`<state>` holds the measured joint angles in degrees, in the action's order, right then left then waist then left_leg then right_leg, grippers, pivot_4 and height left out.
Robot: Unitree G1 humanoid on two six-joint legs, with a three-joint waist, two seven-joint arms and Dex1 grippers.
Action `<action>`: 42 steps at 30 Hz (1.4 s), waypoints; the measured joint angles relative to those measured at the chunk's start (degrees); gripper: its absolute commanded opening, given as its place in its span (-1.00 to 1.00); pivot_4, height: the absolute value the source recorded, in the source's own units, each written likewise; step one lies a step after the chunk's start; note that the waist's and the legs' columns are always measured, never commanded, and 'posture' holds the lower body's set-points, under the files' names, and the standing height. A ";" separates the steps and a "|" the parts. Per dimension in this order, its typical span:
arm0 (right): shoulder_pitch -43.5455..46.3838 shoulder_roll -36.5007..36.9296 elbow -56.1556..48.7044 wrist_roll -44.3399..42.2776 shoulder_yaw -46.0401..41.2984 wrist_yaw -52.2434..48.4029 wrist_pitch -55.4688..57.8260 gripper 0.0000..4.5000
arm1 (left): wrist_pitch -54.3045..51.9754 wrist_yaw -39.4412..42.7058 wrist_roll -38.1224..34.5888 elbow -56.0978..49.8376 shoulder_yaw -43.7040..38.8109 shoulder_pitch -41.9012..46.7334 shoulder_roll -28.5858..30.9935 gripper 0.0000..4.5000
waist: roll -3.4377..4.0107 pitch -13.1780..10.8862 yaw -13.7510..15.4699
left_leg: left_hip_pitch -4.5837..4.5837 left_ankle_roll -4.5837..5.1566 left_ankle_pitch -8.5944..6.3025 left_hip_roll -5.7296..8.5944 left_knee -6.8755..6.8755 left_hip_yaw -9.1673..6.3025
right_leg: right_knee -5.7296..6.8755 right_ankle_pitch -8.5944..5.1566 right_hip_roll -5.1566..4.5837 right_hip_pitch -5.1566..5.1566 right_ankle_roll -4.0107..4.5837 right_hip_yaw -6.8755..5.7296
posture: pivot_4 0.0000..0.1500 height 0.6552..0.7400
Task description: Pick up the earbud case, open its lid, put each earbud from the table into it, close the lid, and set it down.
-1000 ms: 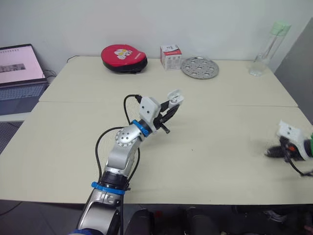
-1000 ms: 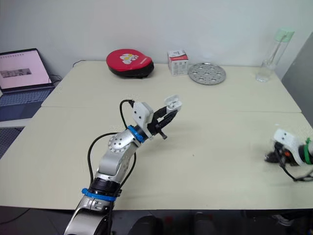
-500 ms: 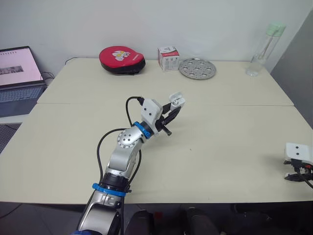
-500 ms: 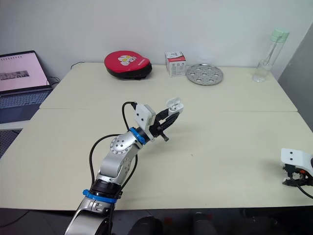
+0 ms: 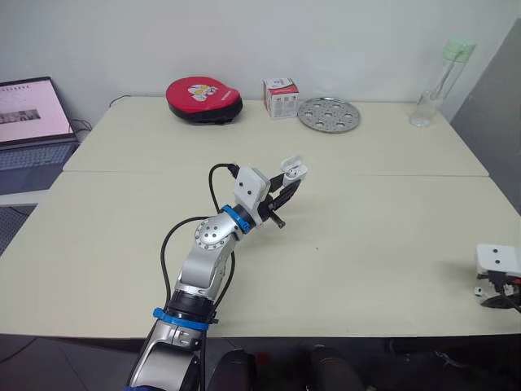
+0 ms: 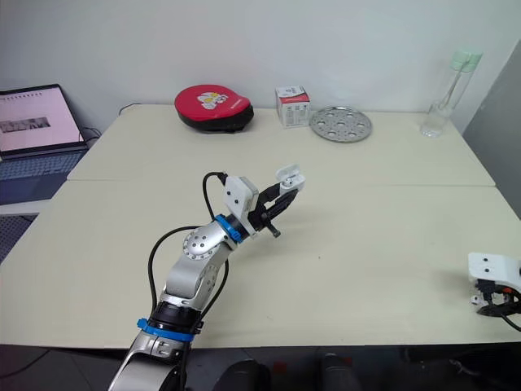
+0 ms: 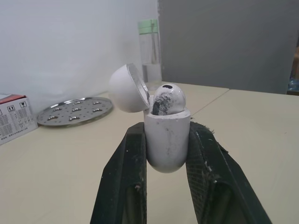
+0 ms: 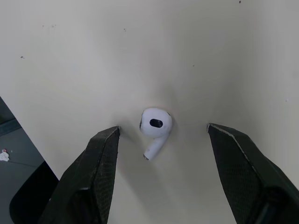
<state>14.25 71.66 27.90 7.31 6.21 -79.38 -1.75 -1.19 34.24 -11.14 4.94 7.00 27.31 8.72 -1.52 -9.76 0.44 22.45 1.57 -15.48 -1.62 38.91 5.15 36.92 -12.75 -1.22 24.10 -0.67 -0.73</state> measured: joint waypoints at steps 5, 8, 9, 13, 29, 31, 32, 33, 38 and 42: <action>1.27 -0.92 0.14 -0.18 -0.13 -0.43 0.90 0.37 | -0.13 0.01 0.00 -0.13 0.12 -0.01 -0.01 -0.67 | 0.00 0.00 -0.39 | -0.02 0.00 0.00 0.00 0.00 0.00 | 0.04 0.00 0.01 0.00 0.00 0.01 | 1.00 1.00; 2.08 -1.36 0.80 -0.18 -0.13 -0.49 1.15 0.37 | -0.55 0.02 0.01 -0.13 0.15 -0.01 -0.02 -0.67 | 0.00 0.00 -0.42 | -0.02 0.00 0.00 0.01 0.00 0.01 | 0.03 0.00 0.01 0.00 0.00 0.02 | 1.00 1.00; 2.12 -1.37 0.91 -0.17 -0.12 -0.51 1.16 0.37 | -0.71 0.03 0.01 -0.13 0.19 -0.01 -0.02 -0.67 | 0.00 0.00 -0.41 | -0.02 0.00 0.00 0.01 0.00 0.01 | 0.03 0.00 0.01 0.00 0.00 0.02 | 1.00 1.00; 2.06 -1.37 1.34 0.02 -0.10 -0.46 0.44 0.12 | -0.85 0.05 0.01 -0.13 0.30 -0.01 -0.02 -0.67 | 0.01 0.00 -0.41 | -0.01 0.00 0.00 0.01 0.00 0.02 | 0.02 0.00 0.00 0.00 0.00 0.02 | 1.00 1.00; 4.84 -10.73 -10.11 -12.26 -4.23 -0.94 14.55 -0.83 | -0.86 0.18 -0.03 -0.12 0.36 0.10 -0.12 -0.67 | 0.02 0.01 -0.95 | -0.07 -0.01 0.01 -0.05 -0.01 0.04 | 0.13 0.01 0.05 0.02 0.01 0.10 | 1.00 1.00; 10.22 -19.01 -17.37 -19.36 -7.65 5.16 26.38 -0.83 | -0.91 0.30 -0.15 -0.07 0.48 0.31 -0.24 -0.67 | 0.08 0.00 -1.32 | -0.04 -0.14 0.08 -0.06 -0.03 0.02 | 0.23 0.16 0.05 0.09 0.26 0.09 | 1.00 1.00; 12.86 -22.44 -21.32 -22.70 -9.24 8.80 31.55 -0.83 | -1.19 0.43 -0.38 -0.11 0.64 0.58 -0.66 -0.67 | 0.14 0.01 -1.18 | 0.01 -0.17 0.09 -0.06 -0.04 -0.06 | 0.24 0.16 0.04 0.11 0.26 0.03 | 1.00 1.00; 15.30 -26.08 -25.54 -25.75 -11.45 12.83 35.62 -0.83 | -2.19 0.55 -1.35 -0.13 0.43 0.81 -1.00 -0.67 | 0.14 0.01 -0.84 | 0.04 -0.18 0.10 -0.08 -0.05 -0.15 | 0.23 0.16 0.05 0.11 0.29 -0.06 | 1.00 1.00; 23.71 -46.68 -41.16 -37.56 -19.05 35.56 46.76 -0.83 | -7.47 3.45 -5.73 -0.24 -0.61 2.99 -0.67 -0.67 | 0.11 0.04 0.08 | 0.47 -0.19 0.10 -0.01 0.01 -0.35 | 0.17 0.19 -0.03 0.32 0.34 -0.29 | 1.00 1.00; 22.03 -53.64 -44.75 -37.58 -17.76 45.74 46.63 -0.83 | -10.17 6.29 -7.37 -0.43 -0.52 4.07 0.03 -0.67 | 0.11 0.05 0.59 | 0.54 -0.12 0.07 0.20 0.05 -0.23 | 0.04 0.21 -0.18 0.31 0.31 -0.20 | 1.00 1.00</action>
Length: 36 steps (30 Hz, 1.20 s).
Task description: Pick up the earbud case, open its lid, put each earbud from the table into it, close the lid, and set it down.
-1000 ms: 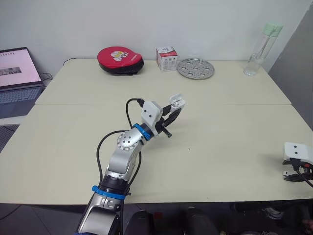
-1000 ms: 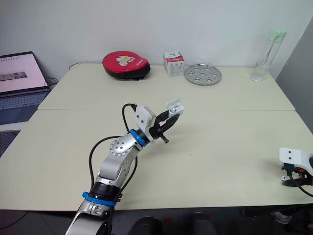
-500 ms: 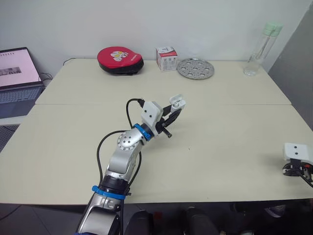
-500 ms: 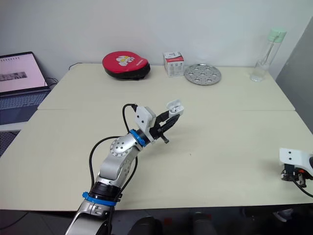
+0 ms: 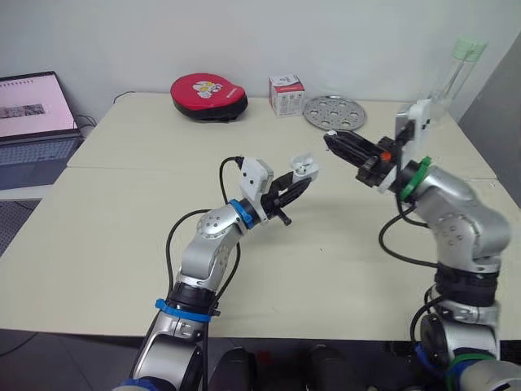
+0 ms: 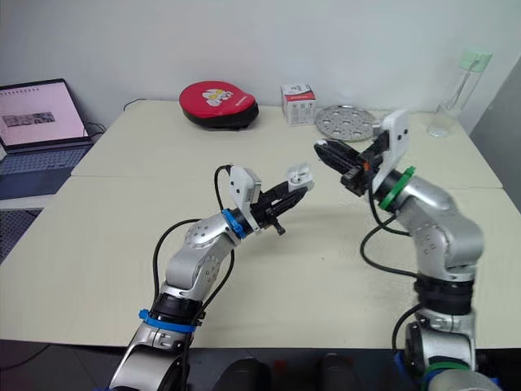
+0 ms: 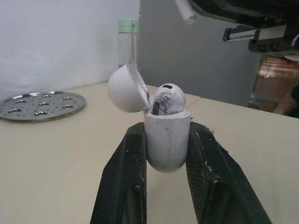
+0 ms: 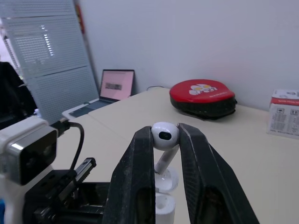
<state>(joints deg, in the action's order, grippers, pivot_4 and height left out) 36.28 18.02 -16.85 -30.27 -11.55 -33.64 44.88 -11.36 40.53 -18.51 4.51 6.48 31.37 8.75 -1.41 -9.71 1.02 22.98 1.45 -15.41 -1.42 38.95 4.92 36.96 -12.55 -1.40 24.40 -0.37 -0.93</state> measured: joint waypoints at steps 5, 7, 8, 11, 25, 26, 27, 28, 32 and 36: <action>-2.67 -1.09 -1.02 1.05 1.95 4.11 -2.13 -0.83 | -1.36 1.38 -0.96 0.00 -0.09 1.52 0.04 -0.67 | 0.00 0.00 -0.10 | -0.06 0.08 -0.04 -0.07 0.00 0.02 | 0.04 0.00 0.10 0.00 -0.01 0.03 | 1.00 1.00; -3.96 -0.81 -1.14 1.58 2.53 4.46 -3.32 -0.83 | -1.69 1.58 -1.41 0.00 -0.08 2.22 -0.13 -0.67 | 0.00 0.00 -0.16 | -0.09 0.08 -0.04 -0.14 0.00 -0.02 | 0.06 0.00 0.18 0.00 -0.01 0.01 | 1.00 1.00; -4.34 -0.69 -1.13 1.83 2.72 4.57 -3.51 -0.83 | -1.74 1.60 -1.53 0.00 -0.09 2.36 -0.10 -0.67 | 0.00 0.00 -0.32 | -0.10 0.08 -0.04 -0.16 -0.01 -0.02 | 0.08 -0.01 0.19 0.00 -0.01 0.02 | 1.00 1.00; -5.36 -0.11 -1.61 1.98 2.86 4.90 -4.54 -0.83 | -1.78 1.66 -1.60 0.00 -0.02 2.43 -0.20 -0.67 | 0.00 0.00 -0.95 | -0.12 0.08 -0.03 -0.19 -0.02 -0.02 | 0.09 -0.01 0.22 0.00 -0.01 0.02 | 1.00 1.00; -6.88 0.13 -3.51 1.78 3.90 6.07 -5.65 -0.83 | -1.99 2.72 -1.57 0.00 0.54 2.33 -0.05 -0.67 | 0.00 0.00 -1.13 | -0.11 0.08 -0.03 -0.18 -0.03 -0.01 | 0.05 -0.01 0.23 0.01 -0.02 0.04 | 1.00 1.00; -6.89 0.23 -3.51 1.71 3.92 6.00 -5.66 -0.83 | -1.99 2.72 -1.57 0.00 0.54 2.32 -0.06 -0.67 | 0.00 0.00 -1.13 | -0.11 0.08 -0.03 -0.18 -0.03 -0.01 | 0.05 -0.01 0.23 0.01 -0.02 0.04 | 1.00 1.00; -6.90 0.38 -3.51 1.57 3.94 5.91 -5.66 -0.83 | -1.99 2.72 -1.56 0.00 0.54 2.32 -0.08 -0.67 | 0.00 0.00 -1.13 | -0.11 0.08 -0.03 -0.18 -0.03 0.00 | 0.05 -0.01 0.23 0.01 -0.02 0.04 | 1.00 1.00; -6.94 0.58 -3.51 1.45 4.03 5.75 -5.68 -0.83 | -1.99 2.71 -1.56 0.00 0.54 2.32 -0.11 -0.67 | 0.00 0.00 -1.13 | -0.11 0.08 -0.03 -0.18 -0.03 0.00 | 0.05 -0.01 0.23 0.01 -0.02 0.04 | 1.00 1.00; -7.86 0.90 -3.62 1.45 5.63 5.38 -5.87 -0.83 | -1.99 2.71 -1.49 0.00 0.71 2.28 -0.19 -0.67 | 0.00 0.00 -1.14 | -0.11 0.08 -0.03 -0.19 -0.04 0.00 | 0.05 -0.02 0.23 0.01 -0.02 0.04 | 1.00 1.00; -8.22 1.81 -3.63 2.11 7.16 4.96 -7.04 -0.83 | -1.99 2.66 -1.47 0.00 0.95 1.80 -0.15 -0.67 | 0.00 0.00 -1.13 | -0.10 0.08 -0.03 -0.18 -0.04 0.00 | 0.04 -0.04 0.23 0.01 -0.05 0.04 | 1.00 1.00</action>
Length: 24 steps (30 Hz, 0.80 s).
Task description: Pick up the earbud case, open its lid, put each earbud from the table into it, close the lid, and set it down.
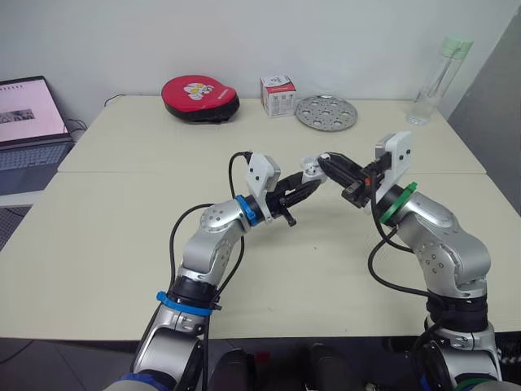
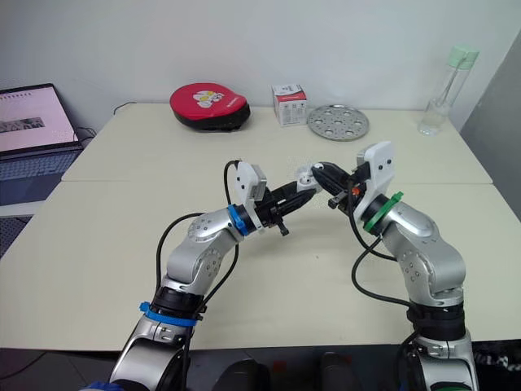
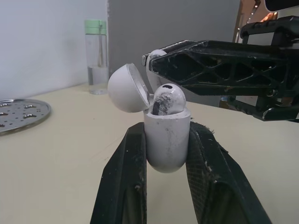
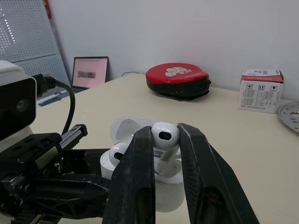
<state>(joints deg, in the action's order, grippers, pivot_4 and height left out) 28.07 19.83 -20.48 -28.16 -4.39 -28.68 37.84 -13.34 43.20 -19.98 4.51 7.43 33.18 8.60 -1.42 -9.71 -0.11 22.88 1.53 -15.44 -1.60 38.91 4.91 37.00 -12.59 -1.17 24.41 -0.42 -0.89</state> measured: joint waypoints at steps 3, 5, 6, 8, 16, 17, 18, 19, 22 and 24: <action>-0.31 0.83 0.00 0.40 0.95 -0.09 -0.56 -0.83 | -0.01 -0.01 0.00 -0.01 0.09 -0.45 0.02 -0.67 | 0.00 0.00 0.00 | 0.00 0.00 0.00 0.00 0.00 0.00 | -0.01 0.00 0.00 0.00 0.00 0.00 | 1.00 1.00; -0.55 1.48 0.00 0.55 1.34 -0.18 -1.03 -0.83 | -0.02 -0.03 0.00 -0.13 0.18 -0.78 -0.02 -0.67 | 0.00 0.00 0.01 | 0.01 0.00 0.00 0.00 0.00 0.00 | -0.01 0.00 0.00 0.00 0.00 0.00 | 1.00 1.00; -0.61 1.66 0.00 0.85 1.38 -0.18 -1.32 -0.83 | -0.02 -0.04 -0.01 -0.38 0.20 -0.92 -0.04 -0.67 | 0.00 0.00 0.01 | 0.00 0.00 0.00 0.00 0.00 0.00 | -0.01 0.00 0.00 0.00 0.00 0.00 | 1.00 1.00; -0.61 2.21 0.00 2.00 1.74 -0.11 -2.21 -0.83 | -0.02 -0.05 -0.03 -1.11 0.22 -0.95 -0.09 -0.67 | 0.00 0.00 0.00 | 0.00 0.00 0.00 0.00 0.00 0.00 | -0.01 -0.02 0.00 0.00 -0.03 0.00 | 1.00 1.00; -0.78 3.54 0.00 4.06 2.93 -1.11 -4.91 -0.83 | -0.15 -0.24 -0.03 -1.85 0.28 -1.05 -0.32 -0.67 | 0.00 0.00 0.01 | 0.00 0.00 0.00 0.00 0.00 0.00 | -0.01 -0.02 0.00 0.00 -0.04 0.00 | 1.00 1.00; -1.02 3.59 -0.04 3.97 2.93 -1.22 -4.90 -0.83 | -0.20 -0.20 -0.03 -1.85 0.38 -1.17 -0.32 -0.67 | 0.00 0.00 0.01 | 0.00 0.00 0.00 0.00 0.00 0.00 | -0.01 -0.02 0.00 0.00 -0.04 0.00 | 1.00 1.00; -1.29 3.61 -0.14 3.85 2.91 -1.24 -4.83 -0.67 | -0.23 -0.15 -0.03 -1.85 0.48 -1.34 -0.32 -0.67 | 0.00 0.00 0.01 | 0.00 0.00 0.00 0.00 0.00 0.00 | -0.02 -0.02 0.00 0.00 -0.04 0.00 | 1.00 1.00; -1.62 3.60 -0.27 3.58 2.81 -1.22 -4.68 -0.51 | -0.27 -0.12 -0.03 -1.85 0.62 -1.48 -0.32 -0.67 | 0.00 0.00 0.01 | 0.01 0.00 0.00 0.00 0.00 0.00 | -0.02 -0.02 0.00 0.00 -0.04 0.00 | 1.00 1.00; -2.04 2.32 -0.62 0.54 1.16 -0.46 -1.69 -0.09 | -0.23 -0.13 -0.08 -1.92 0.54 -1.54 -0.35 -0.67 | -0.01 -0.01 0.01 | 0.00 0.00 0.00 -0.01 0.00 0.00 | -0.01 -0.02 -0.01 0.00 -0.03 0.01 | 1.00 1.00; -2.00 2.19 -0.81 -1.27 -0.09 0.23 0.27 -0.09 | -0.20 -0.09 -0.10 -2.12 0.56 -1.54 -0.37 -0.67 | -0.01 -0.01 0.01 | 0.00 0.00 0.00 -0.01 0.00 0.00 | -0.01 -0.02 -0.01 0.00 -0.03 0.01 | 1.00 1.00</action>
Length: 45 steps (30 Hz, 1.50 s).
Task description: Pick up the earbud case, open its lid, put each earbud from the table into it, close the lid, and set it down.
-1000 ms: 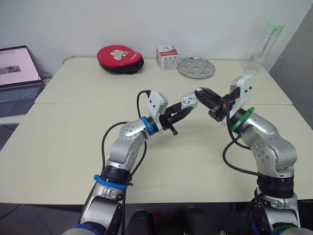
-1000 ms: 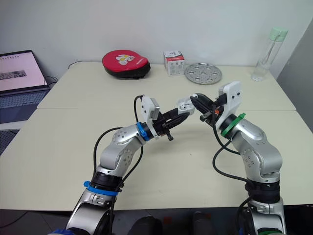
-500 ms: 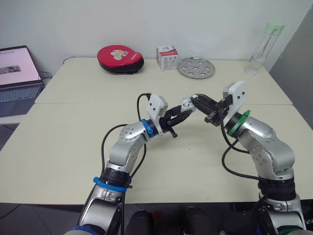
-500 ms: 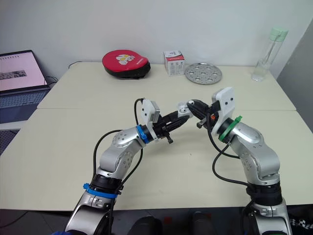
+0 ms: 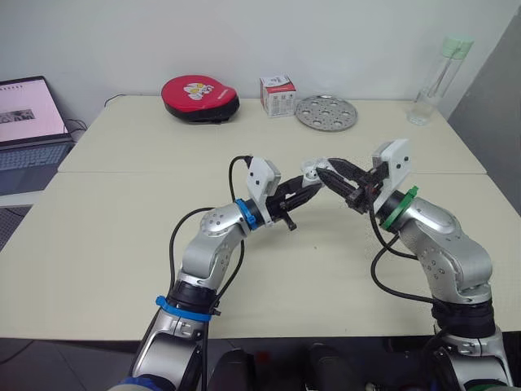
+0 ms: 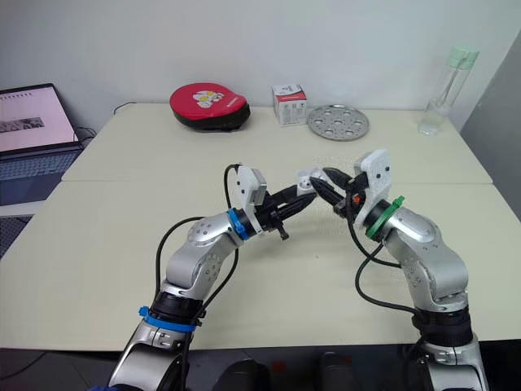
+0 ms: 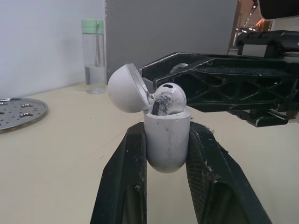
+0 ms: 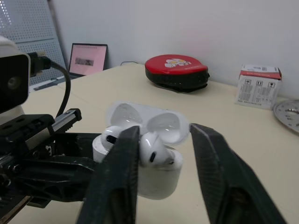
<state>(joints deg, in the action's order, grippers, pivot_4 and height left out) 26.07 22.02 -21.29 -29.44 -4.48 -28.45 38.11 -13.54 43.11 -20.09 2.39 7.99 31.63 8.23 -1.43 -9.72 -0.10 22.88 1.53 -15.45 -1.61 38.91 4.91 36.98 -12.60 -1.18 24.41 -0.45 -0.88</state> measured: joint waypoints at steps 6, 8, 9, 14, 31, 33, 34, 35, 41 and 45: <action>-0.83 3.00 -4.08 -6.93 -3.57 -0.66 5.31 -0.09 | 0.03 0.06 -0.07 -0.84 0.08 -0.07 -0.17 -0.67 | 0.00 0.00 0.01 | 0.02 0.01 -0.01 0.00 -0.02 -0.01 | -0.04 -0.01 -0.01 0.00 -0.01 -0.01 | 1.00 1.00; -2.01 4.83 -4.81 -8.51 -4.96 -1.22 6.47 -0.09 | 0.03 0.09 -0.09 -1.03 0.08 -0.18 -0.10 -0.67 | -0.02 -0.01 0.01 | 0.02 0.01 -0.01 0.01 -0.01 -0.01 | -0.05 -0.07 -0.01 0.00 -0.11 0.00 | 1.00 1.00; -2.31 4.95 -4.78 -9.02 -5.75 -0.92 6.81 -0.09 | 0.03 0.08 -0.09 -1.03 0.06 -0.19 -0.10 -0.67 | -0.01 -0.01 0.02 | 0.02 0.01 -0.01 0.01 -0.02 0.00 | -0.04 -0.10 -0.01 0.00 -0.17 0.01 | 1.00 1.00; -2.31 4.31 -3.23 -10.84 -9.13 2.24 7.47 -0.09 | 0.03 0.09 0.01 -1.01 0.15 -0.80 0.17 -0.67 | -0.01 -0.01 -0.01 | 0.01 0.01 -0.01 -0.01 -0.02 0.00 | -0.03 -0.11 0.01 0.00 -0.18 0.02 | 1.00 1.00; -13.52 22.56 5.46 -1.70 -7.63 -13.06 -0.81 -0.09 | 1.48 -0.16 1.34 0.76 -1.67 -2.02 3.11 -0.67 | -0.05 -0.03 0.09 | 0.02 0.02 -0.01 0.02 -0.04 0.02 | -0.09 -0.14 0.00 0.00 -0.22 0.03 | 1.00 1.00; -14.68 26.38 6.85 -0.24 -7.28 -16.52 -1.93 -0.09 | 1.45 -0.13 1.34 0.41 -1.65 -2.89 3.42 -0.67 | -0.06 -0.03 0.09 | 0.01 0.02 -0.01 0.02 -0.03 0.03 | -0.09 -0.14 0.00 0.00 -0.23 0.04 | 1.00 1.00; -15.33 28.52 7.72 0.69 -7.19 -18.57 -2.85 -0.09 | 1.44 -0.13 1.33 0.40 -1.65 -3.17 3.51 -0.67 | -0.07 -0.04 0.12 | 0.01 0.02 -0.01 0.02 -0.03 0.02 | -0.10 -0.14 0.00 0.00 -0.23 0.03 | 1.00 1.00; -15.80 30.16 8.48 1.44 -7.18 -20.18 -3.50 -0.09 | 1.44 -0.14 1.33 0.29 -1.67 -3.46 3.62 -0.67 | -0.07 -0.04 0.13 | 0.00 0.02 -0.01 0.02 -0.03 0.02 | -0.10 -0.14 0.00 0.00 -0.23 0.03 | 1.00 1.00; -16.56 36.37 10.21 2.63 -6.54 -25.63 -0.22 -0.09 | 1.41 -0.29 1.33 -0.04 -1.64 -4.06 3.88 -0.67 | -0.11 -0.07 0.15 | -0.01 0.02 -0.01 -0.01 -0.03 0.02 | -0.09 -0.14 0.01 0.00 -0.23 0.03 | 1.00 1.00; -18.77 35.31 3.47 -3.64 -10.22 -19.12 19.18 -0.09 | 1.28 -0.70 1.32 -1.27 -1.65 -5.15 4.34 -0.67 | -0.11 -0.06 0.25 | 0.04 0.01 -0.01 -0.04 -0.04 -0.03 | -0.08 -0.14 -0.02 0.00 -0.22 0.02 | 1.00 1.00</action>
<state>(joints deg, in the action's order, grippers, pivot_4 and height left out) 7.30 57.33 -17.82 -33.07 -14.70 -47.57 57.29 -12.26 42.41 -18.76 1.11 6.34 26.48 12.57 -1.54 -9.79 0.15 22.92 1.54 -15.46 -1.65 38.87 4.89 36.91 -12.75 -1.20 24.41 -0.66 -0.86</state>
